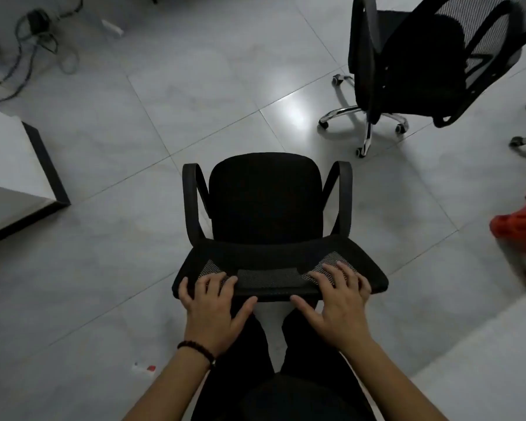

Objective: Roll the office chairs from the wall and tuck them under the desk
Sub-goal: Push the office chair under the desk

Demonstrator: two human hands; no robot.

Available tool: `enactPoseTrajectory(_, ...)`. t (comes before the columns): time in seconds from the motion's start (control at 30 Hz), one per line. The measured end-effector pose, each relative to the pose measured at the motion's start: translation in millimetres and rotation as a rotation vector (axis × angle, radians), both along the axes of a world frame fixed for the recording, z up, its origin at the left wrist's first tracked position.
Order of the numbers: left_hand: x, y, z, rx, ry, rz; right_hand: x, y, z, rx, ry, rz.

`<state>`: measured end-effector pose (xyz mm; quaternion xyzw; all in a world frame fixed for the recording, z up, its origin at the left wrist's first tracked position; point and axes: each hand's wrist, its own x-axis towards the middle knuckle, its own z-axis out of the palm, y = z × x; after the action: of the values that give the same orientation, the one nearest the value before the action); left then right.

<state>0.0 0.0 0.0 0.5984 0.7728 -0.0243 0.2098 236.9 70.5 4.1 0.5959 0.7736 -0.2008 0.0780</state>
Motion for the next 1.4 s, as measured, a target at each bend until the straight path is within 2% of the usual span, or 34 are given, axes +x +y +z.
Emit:
enactPoseTrajectory(0.37, -55.7, 138.7, 1.8, 0.013, 0.037, 0.016, -58.7, 160.5, 4.4, 0.005, -0.073, 0.075)
enactPoseTrajectory(0.8, -154.5, 330.5, -13.1, 0.122, 0.157, 0.113, -165.5, 370.3, -12.5, 0.109, 0.017, 0.155)
enactPoseTrajectory(1.0, -200.2, 421.9, -0.6, -0.004, 0.154, 0.23, -220.0, 477.9, -10.7, 0.081, 0.095, 0.264)
enactPoseTrajectory(1.17, -229.8, 475.8, 5.6, -0.076, 0.146, 0.271, -255.4, 543.8, -7.1, 0.025, 0.073, 0.338)
enactPoseTrajectory(1.4, -299.6, 544.8, -3.4, -0.015, 0.138, 0.267, -325.4, 621.5, -14.6, 0.04, 0.076, 0.351)
